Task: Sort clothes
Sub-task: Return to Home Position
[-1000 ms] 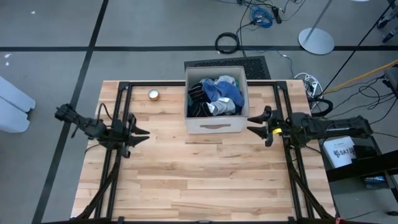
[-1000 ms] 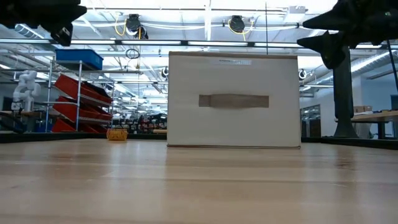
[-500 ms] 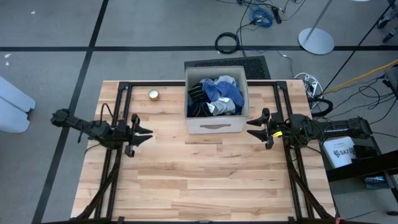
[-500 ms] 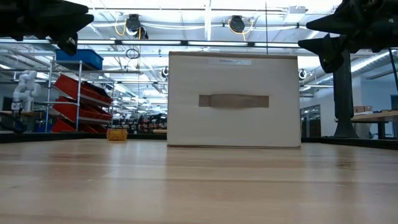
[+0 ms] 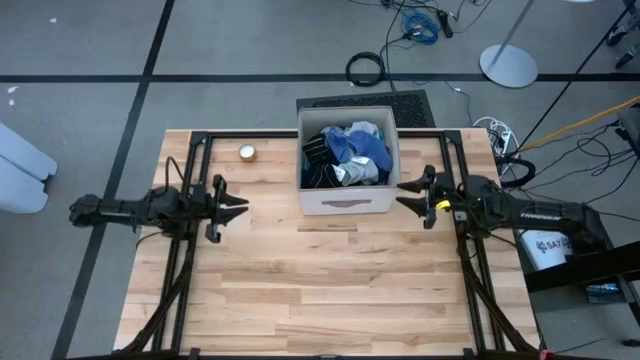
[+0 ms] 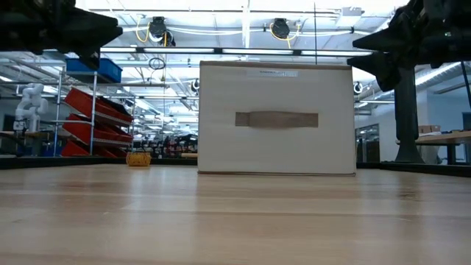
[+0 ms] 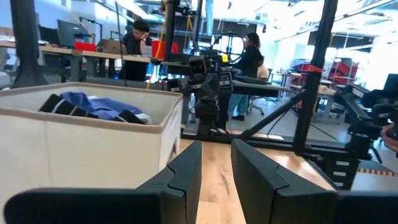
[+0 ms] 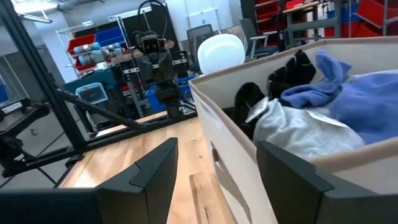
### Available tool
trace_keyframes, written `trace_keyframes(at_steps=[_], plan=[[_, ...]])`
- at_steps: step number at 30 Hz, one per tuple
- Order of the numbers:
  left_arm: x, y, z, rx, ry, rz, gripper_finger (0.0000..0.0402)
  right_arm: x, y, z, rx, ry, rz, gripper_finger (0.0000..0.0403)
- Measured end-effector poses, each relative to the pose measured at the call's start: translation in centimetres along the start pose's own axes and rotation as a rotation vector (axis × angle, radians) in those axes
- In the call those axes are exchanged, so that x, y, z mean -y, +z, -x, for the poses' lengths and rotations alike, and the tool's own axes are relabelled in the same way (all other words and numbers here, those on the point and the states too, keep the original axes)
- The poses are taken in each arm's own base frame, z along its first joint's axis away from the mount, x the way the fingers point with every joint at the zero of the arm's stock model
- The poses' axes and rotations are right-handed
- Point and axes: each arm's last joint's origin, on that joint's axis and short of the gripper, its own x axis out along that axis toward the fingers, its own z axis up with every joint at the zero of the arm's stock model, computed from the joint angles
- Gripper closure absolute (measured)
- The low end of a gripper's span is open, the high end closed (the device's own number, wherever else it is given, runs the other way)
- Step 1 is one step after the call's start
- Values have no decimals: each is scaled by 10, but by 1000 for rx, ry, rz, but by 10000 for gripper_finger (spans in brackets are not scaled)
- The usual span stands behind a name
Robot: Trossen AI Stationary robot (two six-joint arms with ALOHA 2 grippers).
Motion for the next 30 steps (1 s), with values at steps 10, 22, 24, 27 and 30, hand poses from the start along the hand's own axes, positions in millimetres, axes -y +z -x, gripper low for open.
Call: trace_keyframes(at_steps=[10,22,24,27,30], plan=[[-15,-2,0,-35,43,-4,307,9,1,1,-7,-18,26,197],[-20,-22,-1,-16,29,30,307,15,-25,0,50,-3,34,197],[-21,-25,-1,-30,32,41,307,15,-25,0,57,1,34,197],[-21,-25,-1,-26,32,36,307,15,-26,0,50,2,35,197],[-21,-26,-1,-36,33,34,307,15,-29,0,41,4,34,197]])
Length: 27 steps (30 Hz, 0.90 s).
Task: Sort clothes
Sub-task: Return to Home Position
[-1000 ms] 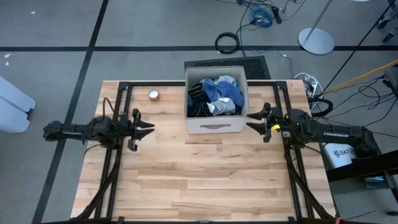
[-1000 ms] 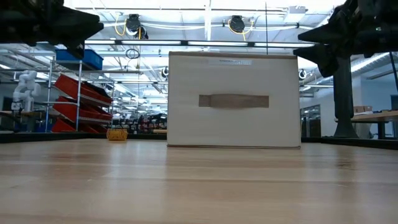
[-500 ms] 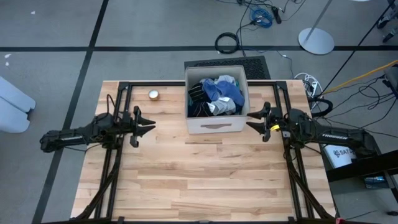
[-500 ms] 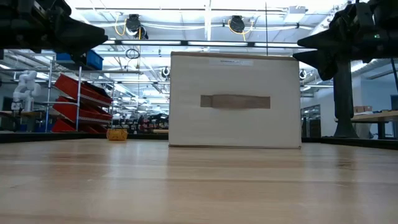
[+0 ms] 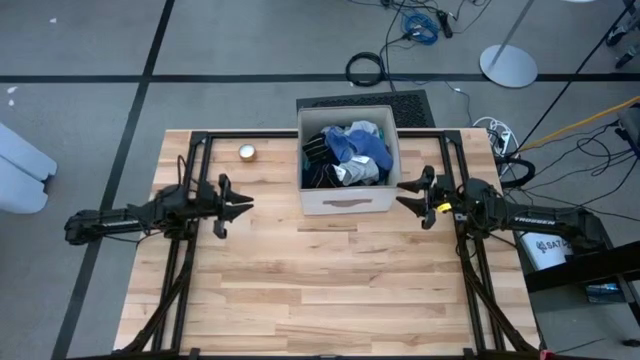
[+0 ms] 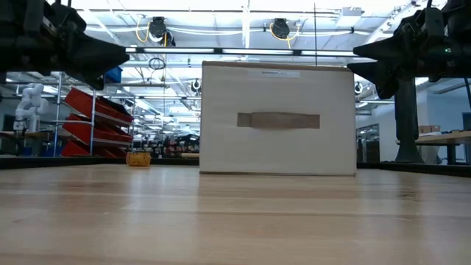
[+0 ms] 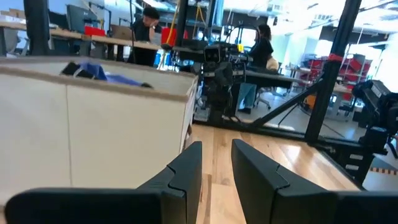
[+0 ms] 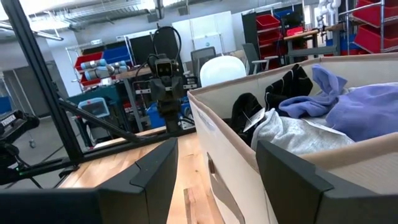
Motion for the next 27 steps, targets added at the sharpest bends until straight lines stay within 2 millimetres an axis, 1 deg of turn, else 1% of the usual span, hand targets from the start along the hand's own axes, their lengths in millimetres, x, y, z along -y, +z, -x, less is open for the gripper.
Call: trace_keyframes(at_steps=[12,20,25,27], plan=[[-1,-11,1,-109,14,-8,307,0,-4,0,-43,0,30,197],[-2,-17,2,-179,24,-6,307,0,-5,0,-51,0,90,197],[-4,-18,2,-184,66,-69,307,0,-5,0,-52,0,113,197],[-4,-19,1,-193,76,-79,307,0,-5,0,-45,2,155,197]])
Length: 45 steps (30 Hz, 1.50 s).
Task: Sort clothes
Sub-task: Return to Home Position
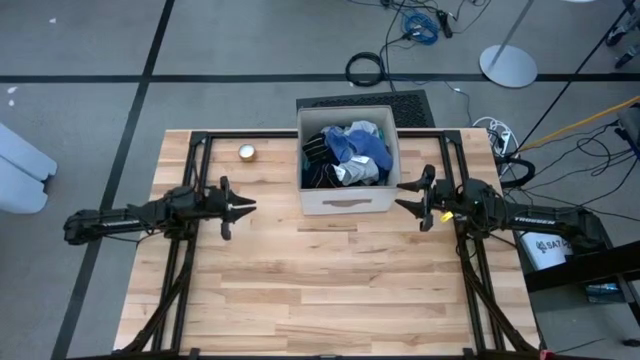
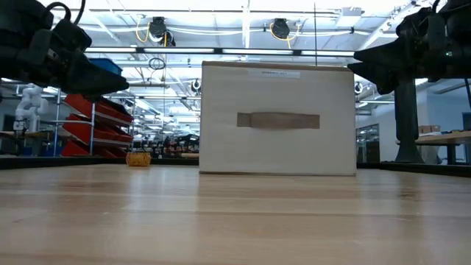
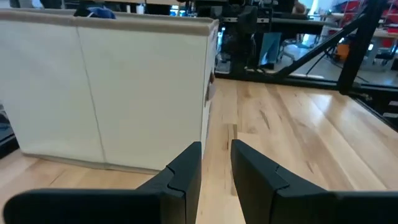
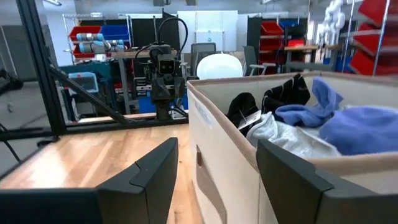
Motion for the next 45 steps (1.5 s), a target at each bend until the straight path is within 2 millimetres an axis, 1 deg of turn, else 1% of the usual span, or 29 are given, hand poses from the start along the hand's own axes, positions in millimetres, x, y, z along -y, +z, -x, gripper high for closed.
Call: trace_keyframes(at_steps=[4,8,10,25,41,43,45], plan=[[-1,-1,-1,-17,29,-2,307,0,5,0,75,5,61,197],[-1,-2,-1,-17,45,-1,307,-2,17,2,205,11,81,197],[-1,-1,-1,-16,46,-1,307,-2,21,3,240,13,81,197],[-2,-1,-1,-15,49,-1,307,-1,14,1,167,6,76,197],[-2,-1,-1,-15,49,0,307,-2,15,1,167,13,77,197],[-2,-2,-1,-16,49,-1,307,-5,13,1,151,40,71,197],[-2,-2,-1,-16,49,-1,307,-9,7,2,89,71,62,197]])
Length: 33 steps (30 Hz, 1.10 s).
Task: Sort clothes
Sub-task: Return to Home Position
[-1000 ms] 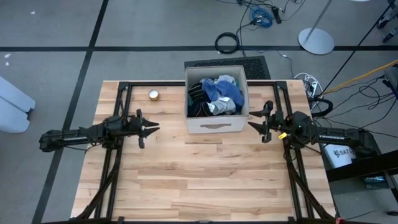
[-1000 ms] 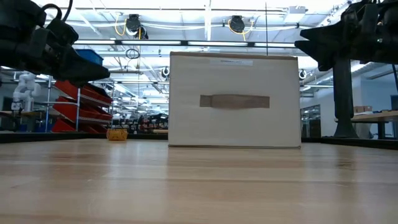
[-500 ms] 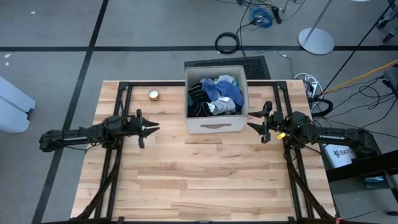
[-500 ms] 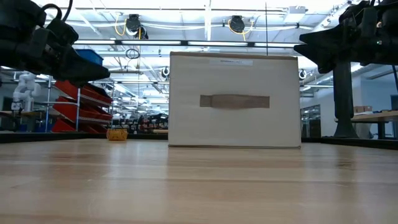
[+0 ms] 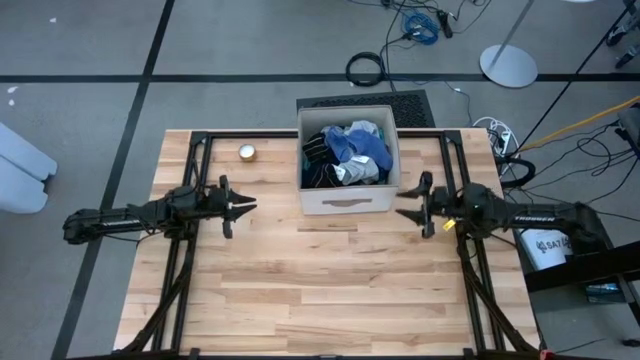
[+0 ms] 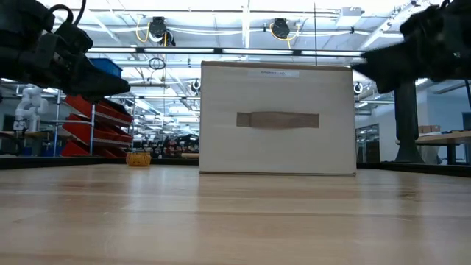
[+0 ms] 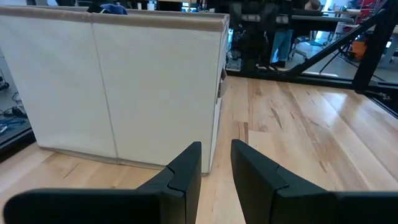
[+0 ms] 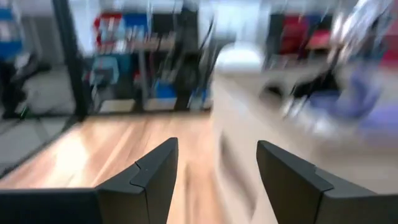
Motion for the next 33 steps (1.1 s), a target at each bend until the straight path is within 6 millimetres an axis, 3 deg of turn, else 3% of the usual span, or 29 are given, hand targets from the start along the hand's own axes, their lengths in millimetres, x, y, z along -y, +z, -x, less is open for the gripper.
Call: trace_keyframes(at_steps=[5,10,23,33], plan=[[0,0,0,0,0,0,307,-9,-20,7,-207,72,-57,197],[0,0,0,0,0,0,307,-12,-27,9,-282,100,-60,197],[0,0,0,0,0,0,307,-12,-27,9,-280,111,52,197],[0,0,0,0,0,0,307,-12,-22,8,-232,107,-7,197]])
